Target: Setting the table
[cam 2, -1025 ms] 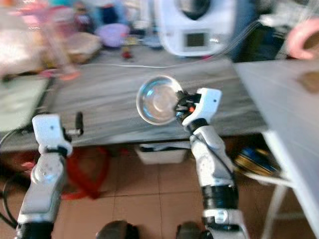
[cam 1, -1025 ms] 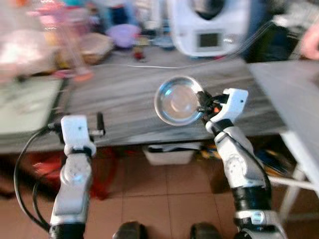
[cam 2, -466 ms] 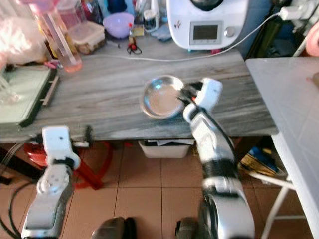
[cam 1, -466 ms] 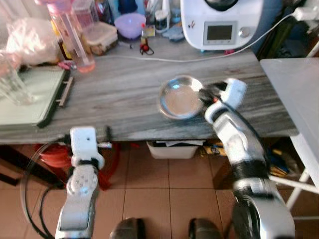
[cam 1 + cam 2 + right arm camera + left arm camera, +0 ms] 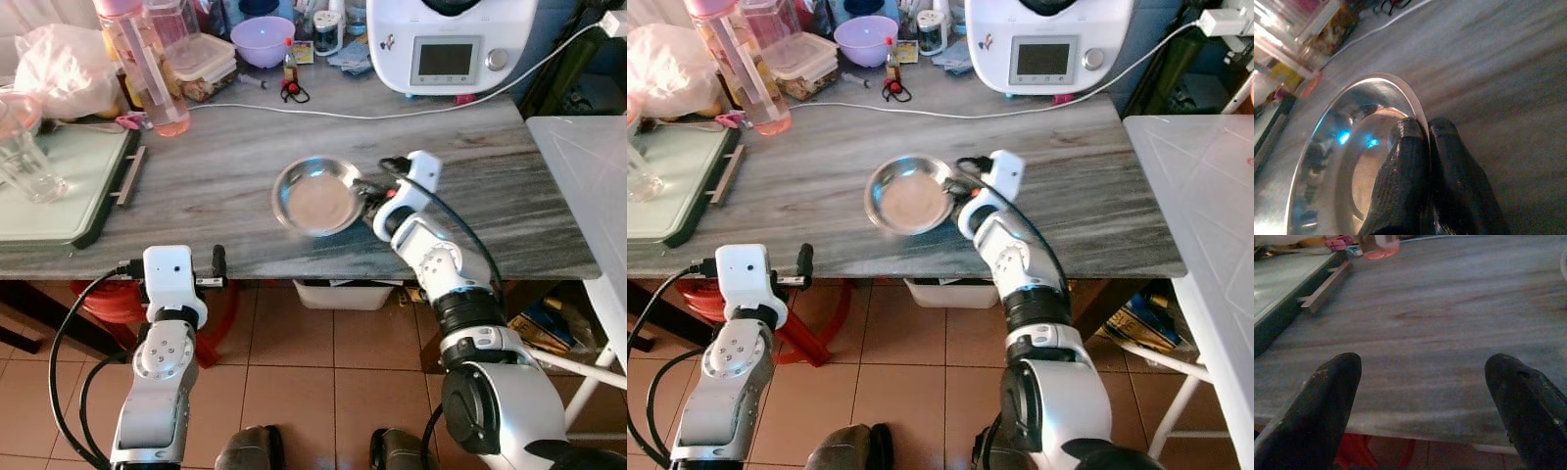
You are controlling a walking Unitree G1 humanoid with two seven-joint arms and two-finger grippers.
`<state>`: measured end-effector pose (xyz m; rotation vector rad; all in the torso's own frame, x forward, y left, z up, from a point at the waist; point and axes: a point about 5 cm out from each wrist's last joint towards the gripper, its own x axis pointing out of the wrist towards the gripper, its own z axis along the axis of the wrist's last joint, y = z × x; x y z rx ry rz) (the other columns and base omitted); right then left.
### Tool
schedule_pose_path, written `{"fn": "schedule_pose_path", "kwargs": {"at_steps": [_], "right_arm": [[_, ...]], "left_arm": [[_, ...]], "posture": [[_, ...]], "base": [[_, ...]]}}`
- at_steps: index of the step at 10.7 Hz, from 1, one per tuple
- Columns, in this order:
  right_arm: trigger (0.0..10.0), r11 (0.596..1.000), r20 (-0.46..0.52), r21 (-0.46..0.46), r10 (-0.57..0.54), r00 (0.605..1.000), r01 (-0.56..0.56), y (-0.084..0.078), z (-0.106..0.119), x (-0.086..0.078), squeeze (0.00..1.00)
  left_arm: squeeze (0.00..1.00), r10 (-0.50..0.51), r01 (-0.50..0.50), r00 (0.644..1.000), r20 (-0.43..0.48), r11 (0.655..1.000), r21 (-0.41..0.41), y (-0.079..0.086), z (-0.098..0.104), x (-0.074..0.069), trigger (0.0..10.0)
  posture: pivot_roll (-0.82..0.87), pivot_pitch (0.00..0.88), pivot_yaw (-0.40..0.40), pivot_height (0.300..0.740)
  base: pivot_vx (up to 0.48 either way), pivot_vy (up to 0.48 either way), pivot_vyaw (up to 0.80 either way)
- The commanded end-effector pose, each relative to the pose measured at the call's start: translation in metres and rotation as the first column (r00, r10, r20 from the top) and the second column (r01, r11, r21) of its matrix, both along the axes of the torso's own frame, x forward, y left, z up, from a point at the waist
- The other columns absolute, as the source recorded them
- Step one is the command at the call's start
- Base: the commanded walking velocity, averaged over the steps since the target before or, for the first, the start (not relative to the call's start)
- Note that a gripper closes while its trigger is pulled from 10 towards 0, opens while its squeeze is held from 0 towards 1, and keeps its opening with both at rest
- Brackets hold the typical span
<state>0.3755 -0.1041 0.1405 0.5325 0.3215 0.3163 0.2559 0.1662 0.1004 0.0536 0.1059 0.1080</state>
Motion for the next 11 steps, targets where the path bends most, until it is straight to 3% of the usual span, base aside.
{"fn": "schedule_pose_path", "kwargs": {"at_steps": [1, 2, 4, 8, 9, 11], "right_arm": [[10.0, 0.999, -0.055, -0.004, 0.036, 0.998, -0.036, 0.005, -0.009, -0.005, 0.02], [10.0, 0.998, -0.078, -0.006, 0.065, 0.995, -0.066, 0.006, -0.013, -0.008, 1.00], [10.0, 1.000, -0.061, -0.004, 0.025, 0.998, -0.026, -0.003, -0.012, -0.008, 1.00], [10.0, 0.999, 0.211, -0.034, -0.001, 0.977, 0.008, -0.011, 0.027, -0.001, 1.00], [10.0, 0.999, 0.240, -0.049, 0.001, 0.971, 0.011, -0.011, 0.030, -0.002, 1.00], [10.0, 0.969, 0.457, -0.219, -0.002, 0.890, 0.115, -0.015, 0.045, -0.012, 1.00]], "left_arm": [[0.00, 0.023, -0.024, 1.000, 0.014, 1.000, 0.006, 0.006, 0.004, -0.001, 10.0], [0.00, 0.016, -0.016, 1.000, 0.021, 1.000, -0.003, 0.005, 0.006, 0.001, 10.0], [0.00, 0.003, -0.003, 1.000, 0.024, 1.000, -0.011, 0.003, 0.007, 0.002, 10.0], [0.00, -0.005, 0.006, 1.000, 0.031, 1.000, -0.019, 0.001, 0.006, 0.006, 10.0], [0.00, -0.001, 0.001, 0.999, 0.034, 1.000, -0.017, 0.001, 0.006, 0.006, 10.0], [0.00, 0.031, -0.030, 0.998, 0.060, 0.999, -0.015, 0.005, 0.008, 0.004, 10.0]], "posture": [[0.03, 0.152, 0.082, 0.740], [0.03, 0.149, 0.082, 0.740], [0.03, 0.144, 0.083, 0.740], [0.02, 0.105, 0.086, 0.740], [0.02, 0.099, 0.082, 0.740], [0.03, 0.082, 0.074, 0.740]], "base": [[0.000, 0.000, 0.00], [0.000, 0.000, 0.00], [0.000, 0.000, 0.00], [0.000, 0.000, 0.00], [0.000, 0.000, 0.00], [0.000, 0.000, 0.00]]}}
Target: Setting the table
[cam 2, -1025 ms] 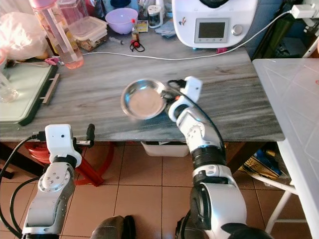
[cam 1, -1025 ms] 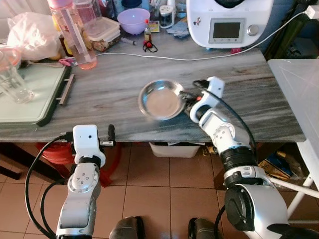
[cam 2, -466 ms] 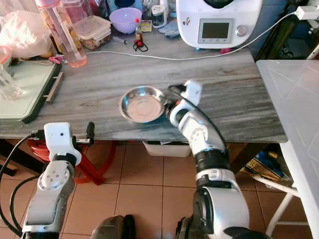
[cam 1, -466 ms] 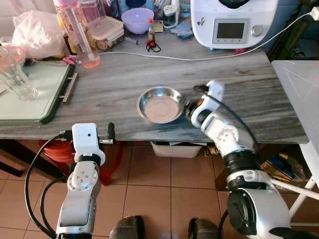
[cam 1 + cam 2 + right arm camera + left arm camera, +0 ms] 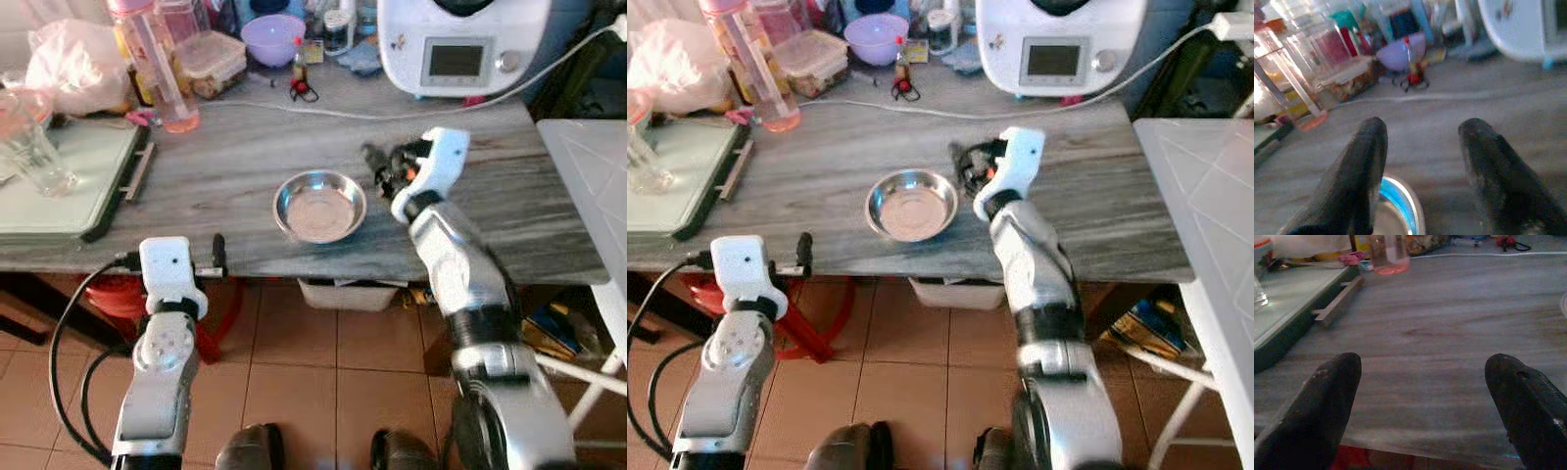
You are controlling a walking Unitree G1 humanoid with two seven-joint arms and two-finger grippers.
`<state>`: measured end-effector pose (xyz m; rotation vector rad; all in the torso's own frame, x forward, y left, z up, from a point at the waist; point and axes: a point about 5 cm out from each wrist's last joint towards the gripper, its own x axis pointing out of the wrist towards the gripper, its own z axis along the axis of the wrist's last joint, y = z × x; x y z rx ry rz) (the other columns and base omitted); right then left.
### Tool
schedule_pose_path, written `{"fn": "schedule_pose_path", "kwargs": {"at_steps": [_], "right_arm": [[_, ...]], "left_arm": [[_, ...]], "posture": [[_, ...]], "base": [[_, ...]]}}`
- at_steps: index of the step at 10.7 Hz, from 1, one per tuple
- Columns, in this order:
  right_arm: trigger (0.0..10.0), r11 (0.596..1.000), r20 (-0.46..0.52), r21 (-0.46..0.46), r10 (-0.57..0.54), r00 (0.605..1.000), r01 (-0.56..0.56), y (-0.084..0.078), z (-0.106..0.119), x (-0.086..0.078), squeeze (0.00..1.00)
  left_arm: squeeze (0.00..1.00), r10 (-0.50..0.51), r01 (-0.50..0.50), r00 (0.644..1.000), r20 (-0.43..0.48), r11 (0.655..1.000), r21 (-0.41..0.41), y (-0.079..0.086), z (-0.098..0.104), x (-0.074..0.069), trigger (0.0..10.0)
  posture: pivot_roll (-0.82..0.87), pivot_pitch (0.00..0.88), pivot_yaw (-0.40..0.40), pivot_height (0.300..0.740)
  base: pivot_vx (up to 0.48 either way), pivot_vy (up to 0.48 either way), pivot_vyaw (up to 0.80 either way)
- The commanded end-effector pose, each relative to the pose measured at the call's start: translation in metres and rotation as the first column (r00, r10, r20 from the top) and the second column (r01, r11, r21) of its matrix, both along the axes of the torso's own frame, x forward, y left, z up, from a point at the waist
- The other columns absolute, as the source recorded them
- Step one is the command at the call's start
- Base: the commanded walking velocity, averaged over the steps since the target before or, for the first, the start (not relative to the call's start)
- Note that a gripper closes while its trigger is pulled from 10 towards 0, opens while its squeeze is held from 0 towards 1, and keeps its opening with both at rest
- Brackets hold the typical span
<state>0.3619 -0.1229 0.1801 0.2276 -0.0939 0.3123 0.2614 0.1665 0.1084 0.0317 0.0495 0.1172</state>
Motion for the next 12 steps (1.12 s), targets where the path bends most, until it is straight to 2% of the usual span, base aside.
{"fn": "schedule_pose_path", "kwargs": {"at_steps": [1, 2, 3, 4, 5, 6, 7, 9, 11, 12], "right_arm": [[10.0, 0.999, 0.071, -0.044, -0.019, 0.997, 0.022, -0.001, 0.006, -0.008, 1.00], [10.0, 0.986, 0.129, -0.107, -0.116, 0.985, 0.130, -0.015, 0.000, -0.026, 1.00], [10.0, 0.950, 0.167, -0.225, -0.179, 0.970, 0.214, -0.027, -0.010, -0.040, 1.00], [10.0, 0.941, 0.172, -0.231, -0.210, 0.963, 0.246, -0.034, -0.016, -0.051, 0.00], [10.0, 0.911, 0.169, -0.282, -0.263, 0.950, 0.303, -0.045, -0.027, -0.069, 0.00], [10.0, 0.904, 0.155, -0.284, -0.285, 0.946, 0.319, -0.047, -0.030, -0.073, 0.00], [10.0, 0.896, 0.148, -0.291, -0.303, 0.941, 0.334, -0.046, -0.032, -0.074, 0.00], [10.0, 0.905, 0.136, -0.270, -0.302, 0.944, 0.328, -0.038, -0.030, -0.071, 0.00], [10.0, 0.878, 0.132, -0.318, -0.332, 0.934, 0.357, -0.033, -0.033, -0.068, 0.00], [10.0, 0.887, 0.124, -0.300, -0.329, 0.936, 0.352, -0.031, -0.034, -0.069, 0.00]], "left_arm": [[0.00, 0.025, -0.025, 1.000, 0.013, 1.000, -0.002, 0.004, 0.001, -0.003, 10.0], [0.00, 0.018, -0.017, 0.999, 0.032, 1.000, -0.022, 0.000, 0.002, -0.005, 10.0], [0.00, 0.012, -0.011, 0.999, 0.039, 1.000, -0.014, -0.003, 0.003, -0.003, 10.0], [0.00, 0.003, -0.002, 0.999, 0.049, 1.000, -0.013, -0.004, 0.005, -0.002, 10.0], [0.00, 0.000, 0.001, 0.998, 0.056, 1.000, -0.020, -0.005, 0.007, 0.001, 10.0], [0.00, -0.005, 0.006, 0.998, 0.058, 1.000, -0.021, -0.005, 0.007, 0.002, 10.0], [0.00, -0.022, 0.023, 0.998, 0.058, 1.000, -0.017, -0.007, 0.007, 0.003, 10.0], [0.00, -0.017, 0.018, 0.998, 0.062, 1.000, -0.013, -0.006, 0.009, 0.004, 10.0], [0.00, -0.018, 0.019, 0.998, 0.067, 1.000, -0.014, -0.007, 0.010, 0.005, 10.0], [0.00, -0.021, 0.022, 0.997, 0.068, 1.000, -0.012, -0.006, 0.010, 0.004, 10.0]], "posture": [[0.03, 0.074, 0.070, 0.740], [0.02, 0.063, 0.068, 0.740], [0.01, 0.058, 0.068, 0.740], [0.01, 0.048, 0.069, 0.740], [0.00, 0.042, 0.078, 0.740], [0.00, 0.043, 0.080, 0.740], [-0.01, 0.043, 0.084, 0.740], [0.00, 0.042, 0.084, 0.740], [0.00, 0.040, 0.085, 0.740], [0.01, 0.041, 0.088, 0.740]], "base": [[0.000, 0.000, 0.00], [0.000, 0.000, 0.00], [0.000, 0.000, 0.00], [0.000, 0.000, 0.00], [-0.270, 0.000, 0.00], [-0.289, 0.000, 0.00], [-0.311, 0.000, 0.00], [-0.321, 0.000, 0.00], [-0.326, 0.000, 0.00], [-0.322, 0.000, 0.00]]}}
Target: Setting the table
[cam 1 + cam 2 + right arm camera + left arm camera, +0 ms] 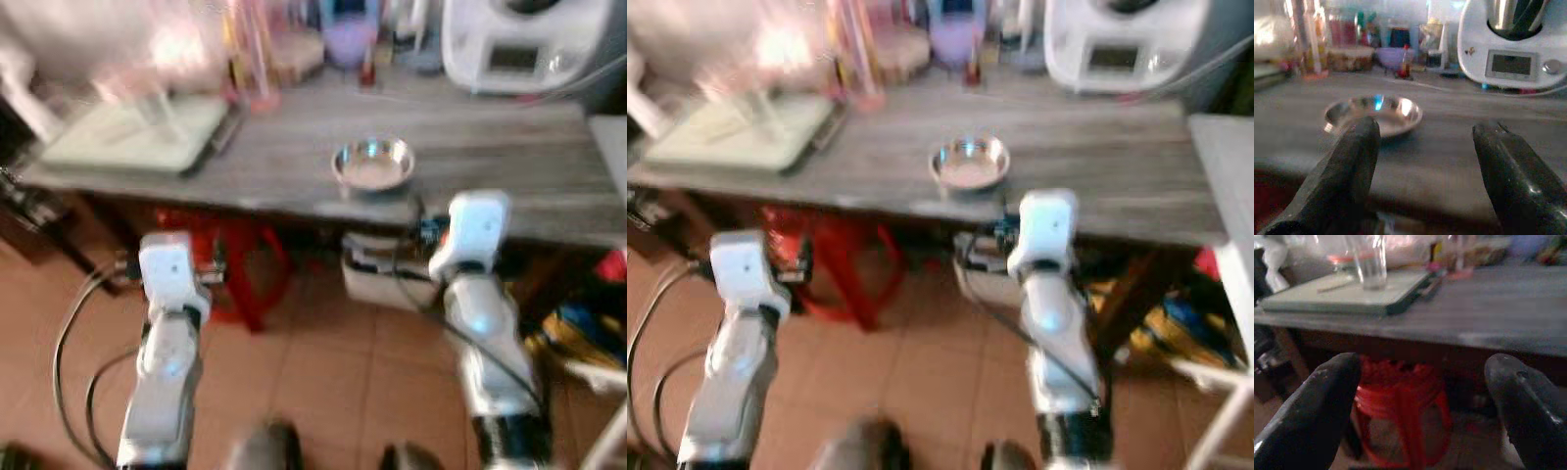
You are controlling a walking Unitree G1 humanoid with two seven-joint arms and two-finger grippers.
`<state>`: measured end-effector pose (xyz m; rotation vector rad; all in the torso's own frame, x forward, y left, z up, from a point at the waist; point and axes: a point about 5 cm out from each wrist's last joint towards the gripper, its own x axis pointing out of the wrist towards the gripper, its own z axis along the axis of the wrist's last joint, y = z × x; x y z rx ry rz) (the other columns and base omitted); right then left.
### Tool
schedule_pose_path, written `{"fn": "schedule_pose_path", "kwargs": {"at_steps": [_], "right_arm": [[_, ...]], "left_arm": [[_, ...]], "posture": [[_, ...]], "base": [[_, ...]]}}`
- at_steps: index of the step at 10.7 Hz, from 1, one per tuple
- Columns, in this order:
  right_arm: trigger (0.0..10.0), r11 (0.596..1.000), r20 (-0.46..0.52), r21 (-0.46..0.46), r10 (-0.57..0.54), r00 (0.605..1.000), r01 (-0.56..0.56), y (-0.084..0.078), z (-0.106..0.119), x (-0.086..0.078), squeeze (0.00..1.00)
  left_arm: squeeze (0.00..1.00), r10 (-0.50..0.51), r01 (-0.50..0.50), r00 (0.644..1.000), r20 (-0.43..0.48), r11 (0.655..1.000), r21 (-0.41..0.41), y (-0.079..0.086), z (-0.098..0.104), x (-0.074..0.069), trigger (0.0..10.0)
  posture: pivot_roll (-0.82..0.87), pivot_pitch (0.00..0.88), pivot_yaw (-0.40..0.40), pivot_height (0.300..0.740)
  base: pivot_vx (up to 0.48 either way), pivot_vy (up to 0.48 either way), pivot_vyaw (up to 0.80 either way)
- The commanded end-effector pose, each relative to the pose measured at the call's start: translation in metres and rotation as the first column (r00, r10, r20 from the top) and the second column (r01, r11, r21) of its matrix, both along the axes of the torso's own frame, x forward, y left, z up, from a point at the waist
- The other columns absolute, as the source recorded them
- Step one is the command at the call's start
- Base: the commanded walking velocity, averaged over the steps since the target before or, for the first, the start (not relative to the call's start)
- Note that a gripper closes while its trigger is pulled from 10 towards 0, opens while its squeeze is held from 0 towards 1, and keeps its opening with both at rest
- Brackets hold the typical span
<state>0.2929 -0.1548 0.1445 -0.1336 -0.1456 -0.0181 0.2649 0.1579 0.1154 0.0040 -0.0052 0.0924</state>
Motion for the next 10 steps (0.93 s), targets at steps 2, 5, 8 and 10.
{"fn": "schedule_pose_path", "kwargs": {"at_steps": [2, 5, 8, 10], "right_arm": [[10.0, 0.999, -0.028, 0.034, 0.006, 1.000, -0.005, 0.002, -0.002, -0.003, 0.00], [10.0, 0.999, -0.024, 0.049, 0.014, 1.000, -0.012, 0.004, -0.004, -0.009, 0.00], [10.0, 0.999, -0.033, 0.044, 0.009, 0.999, -0.007, 0.002, -0.005, -0.010, 0.00], [10.0, 0.999, -0.032, 0.044, 0.012, 0.999, -0.010, 0.001, -0.004, -0.008, 0.00]], "left_arm": [[0.00, 0.000, 0.000, 1.000, 0.010, 1.000, 0.017, 0.003, 0.003, 0.000, 10.0], [0.00, -0.036, 0.036, 0.999, 0.028, 0.999, 0.006, -0.001, 0.005, -0.002, 10.0], [0.00, -0.114, 0.114, 0.993, 0.021, 0.993, -0.010, -0.009, 0.003, -0.007, 10.0], [0.00, -0.130, 0.130, 0.991, 0.024, 0.991, -0.021, -0.011, 0.004, -0.007, 10.0]], "posture": [[0.01, 0.044, 0.091, 0.740], [0.01, 0.046, 0.093, 0.740], [0.01, 0.047, 0.092, 0.740], [0.00, 0.048, 0.090, 0.740]], "base": [[-0.307, 0.000, 0.00], [0.000, 0.000, 0.00], [0.000, 0.000, 0.00], [0.000, -0.368, 0.00]]}}
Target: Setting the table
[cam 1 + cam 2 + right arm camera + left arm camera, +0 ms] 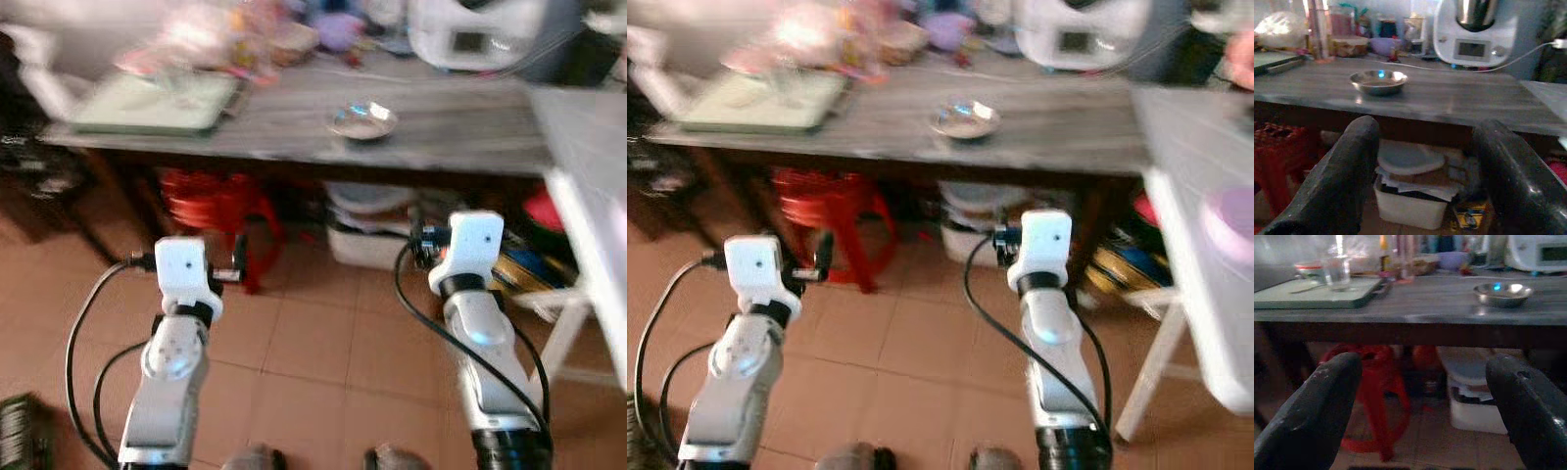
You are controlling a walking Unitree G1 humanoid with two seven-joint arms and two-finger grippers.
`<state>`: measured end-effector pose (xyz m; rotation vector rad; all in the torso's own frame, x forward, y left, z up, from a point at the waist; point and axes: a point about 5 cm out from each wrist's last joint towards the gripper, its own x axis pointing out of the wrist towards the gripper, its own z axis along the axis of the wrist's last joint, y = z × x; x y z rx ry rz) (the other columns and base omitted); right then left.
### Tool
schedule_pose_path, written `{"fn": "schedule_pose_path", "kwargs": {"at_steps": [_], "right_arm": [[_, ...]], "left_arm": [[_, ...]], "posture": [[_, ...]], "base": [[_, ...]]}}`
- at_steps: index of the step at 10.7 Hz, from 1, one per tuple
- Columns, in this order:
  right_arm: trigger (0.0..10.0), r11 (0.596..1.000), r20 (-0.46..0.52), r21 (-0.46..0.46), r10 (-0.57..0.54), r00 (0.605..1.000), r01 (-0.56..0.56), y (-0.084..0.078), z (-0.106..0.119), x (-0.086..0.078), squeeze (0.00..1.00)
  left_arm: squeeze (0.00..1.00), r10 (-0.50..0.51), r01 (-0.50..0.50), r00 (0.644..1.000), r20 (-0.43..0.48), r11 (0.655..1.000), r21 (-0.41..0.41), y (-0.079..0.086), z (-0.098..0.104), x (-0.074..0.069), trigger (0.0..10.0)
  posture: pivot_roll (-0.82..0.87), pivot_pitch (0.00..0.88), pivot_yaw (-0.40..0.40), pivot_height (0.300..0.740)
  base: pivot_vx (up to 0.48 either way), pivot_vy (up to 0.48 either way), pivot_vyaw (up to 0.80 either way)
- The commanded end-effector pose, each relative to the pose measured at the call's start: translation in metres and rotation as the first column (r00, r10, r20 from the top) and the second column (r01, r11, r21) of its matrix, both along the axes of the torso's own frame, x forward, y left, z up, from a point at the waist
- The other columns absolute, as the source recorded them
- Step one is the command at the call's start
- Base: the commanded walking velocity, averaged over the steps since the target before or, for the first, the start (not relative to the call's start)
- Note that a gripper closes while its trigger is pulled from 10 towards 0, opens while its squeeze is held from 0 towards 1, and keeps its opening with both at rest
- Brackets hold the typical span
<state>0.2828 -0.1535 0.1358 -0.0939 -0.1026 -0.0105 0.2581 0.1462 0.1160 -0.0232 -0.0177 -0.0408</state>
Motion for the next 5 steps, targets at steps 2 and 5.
{"fn": "schedule_pose_path", "kwargs": {"at_steps": [2, 5], "right_arm": [[10.0, 1.000, 0.011, 0.005, 0.009, 1.000, -0.009, 0.0002, 0.0061, 0.0017, 0.00], [10.0, 1.000, 0.008, 0.005, 0.017, 1.000, -0.017, 0.0007, 0.0065, 0.0007, 0.00]], "left_arm": [[0.00, -0.006, 0.006, 1.000, 0.012, 1.000, -0.004, -0.0002, 0.0036, 0.0004, 10.0], [0.00, -0.010, 0.010, 1.000, 0.011, 1.000, -0.009, -0.0010, 0.0033, 0.0002, 10.0]], "posture": [[0.00, 0.051, 0.089, 0.740], [-0.01, 0.058, 0.087, 0.740]], "base": [[0.000, -0.467, 0.00], [0.000, -0.456, -0.27]]}}
